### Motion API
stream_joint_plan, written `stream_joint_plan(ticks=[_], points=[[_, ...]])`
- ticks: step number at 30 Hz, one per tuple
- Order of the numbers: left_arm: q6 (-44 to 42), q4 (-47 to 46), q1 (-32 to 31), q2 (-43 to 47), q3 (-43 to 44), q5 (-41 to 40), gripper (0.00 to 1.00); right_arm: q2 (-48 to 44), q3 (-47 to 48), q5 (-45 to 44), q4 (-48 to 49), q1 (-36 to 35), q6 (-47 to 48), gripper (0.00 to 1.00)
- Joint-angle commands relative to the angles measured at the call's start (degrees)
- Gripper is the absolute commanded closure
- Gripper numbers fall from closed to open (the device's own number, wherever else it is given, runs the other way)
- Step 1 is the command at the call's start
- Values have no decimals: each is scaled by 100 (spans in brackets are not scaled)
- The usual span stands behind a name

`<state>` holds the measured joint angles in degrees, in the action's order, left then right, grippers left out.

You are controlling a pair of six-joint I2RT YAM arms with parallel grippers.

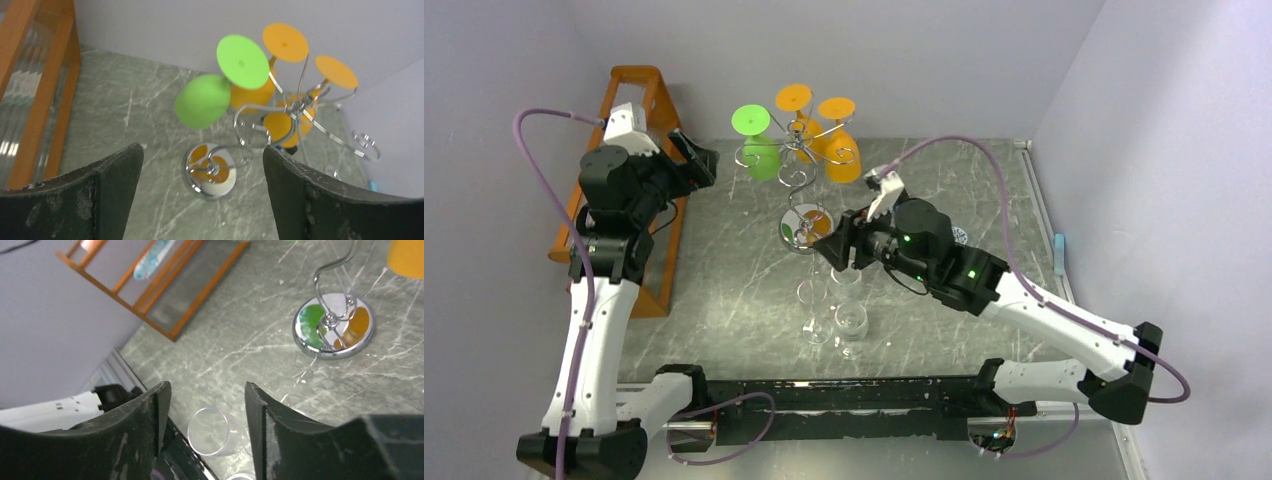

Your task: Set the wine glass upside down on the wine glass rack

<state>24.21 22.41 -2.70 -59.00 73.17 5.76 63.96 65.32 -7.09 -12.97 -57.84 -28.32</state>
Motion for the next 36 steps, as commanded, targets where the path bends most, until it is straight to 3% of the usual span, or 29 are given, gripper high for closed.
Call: stream_joint_plan(ticks=[1,8,11,14,19,30,36], points=[[-643,687,49,456,-380,44,8,479,457,624,-745,-91,851,44],[-820,718,42,640,-554,-153,9,1643,1375,-524,-1930,-1365,1453,43],[-782,632,23,595,-569,-39,9,2006,1655,-759,-2259,-1595,1423,57],[-722,606,10,551,-571,68,10,2201,1920,-873,-2575,-1673,1298,63],[-598,568,6,536,-575,178,10,2242,2029,-1308,-2821,-1739,1097,58],[-498,512,6,499,-611,326,10,2413,1819,-928,-2816,-1759,1027,59],[-488,548,6,525,-625,417,10,2606,1854,-791,-2646,-1767,1197,68]])
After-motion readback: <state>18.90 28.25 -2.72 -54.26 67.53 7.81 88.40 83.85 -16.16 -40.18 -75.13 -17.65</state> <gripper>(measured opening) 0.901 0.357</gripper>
